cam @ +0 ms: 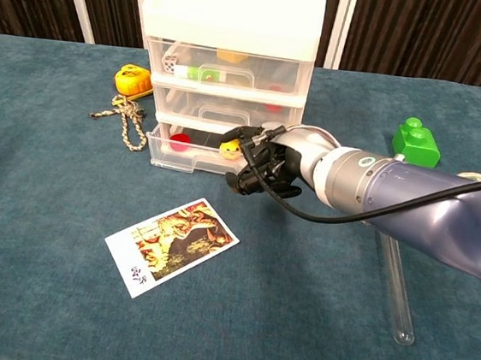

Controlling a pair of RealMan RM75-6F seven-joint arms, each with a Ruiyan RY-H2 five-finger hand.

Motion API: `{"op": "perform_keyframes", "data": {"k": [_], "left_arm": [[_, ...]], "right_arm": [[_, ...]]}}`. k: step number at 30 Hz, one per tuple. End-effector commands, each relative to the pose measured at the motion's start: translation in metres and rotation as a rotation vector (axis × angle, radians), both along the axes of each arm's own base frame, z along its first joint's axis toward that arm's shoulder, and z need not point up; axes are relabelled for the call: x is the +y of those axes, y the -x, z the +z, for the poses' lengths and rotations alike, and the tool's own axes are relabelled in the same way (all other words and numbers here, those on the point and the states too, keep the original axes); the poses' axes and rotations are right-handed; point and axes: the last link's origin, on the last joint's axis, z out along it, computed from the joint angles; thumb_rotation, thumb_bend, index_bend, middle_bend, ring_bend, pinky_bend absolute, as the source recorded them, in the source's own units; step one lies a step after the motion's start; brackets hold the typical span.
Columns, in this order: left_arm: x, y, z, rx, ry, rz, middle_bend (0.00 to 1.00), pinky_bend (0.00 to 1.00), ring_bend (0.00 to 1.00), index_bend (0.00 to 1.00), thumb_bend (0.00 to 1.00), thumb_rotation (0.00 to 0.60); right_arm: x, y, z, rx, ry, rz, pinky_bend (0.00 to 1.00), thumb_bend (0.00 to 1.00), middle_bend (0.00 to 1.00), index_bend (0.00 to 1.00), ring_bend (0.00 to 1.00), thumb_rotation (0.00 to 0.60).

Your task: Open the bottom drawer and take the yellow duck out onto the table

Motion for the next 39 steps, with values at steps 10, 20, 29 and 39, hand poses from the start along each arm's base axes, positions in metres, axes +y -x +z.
{"op": "perform_keyframes", "data": {"k": [10, 20, 29, 39], "left_arm": [[0.0, 0.0, 0.0, 0.0, 0.001, 0.0, 0.0, 0.0, 0.0, 0.0, 0.46, 0.6], [0.0, 0.0, 0.0, 0.003, 0.001, 0.001, 0.0, 0.0, 0.0, 0.0, 0.46, 0.6], [0.0, 0.0, 0.0, 0.002, 0.002, 0.002, 0.0, 0.0, 0.0, 0.0, 0.46, 0.6], [0.0, 0.0, 0.0, 0.002, 0.001, 0.001, 0.0, 0.0, 0.0, 0.0, 0.46, 0.6]], "right_arm": [[-0.005, -0.007, -0.004, 0.07, -0.01, 0.014, 1.0, 0.58, 0.92, 0.12, 1.0, 0.6], [-0.01, -0.011, -0.008, 0.114, -0.032, 0.023, 1.0, 0.58, 0.94, 0.13, 1.0, 0.6], [-0.006, -0.014, -0.008, 0.12, -0.057, 0.035, 1.0, 0.58, 0.94, 0.21, 1.0, 0.6], [0.004, -0.012, -0.001, 0.117, -0.103, 0.067, 1.0, 0.58, 0.94, 0.22, 1.0, 0.6]]}}
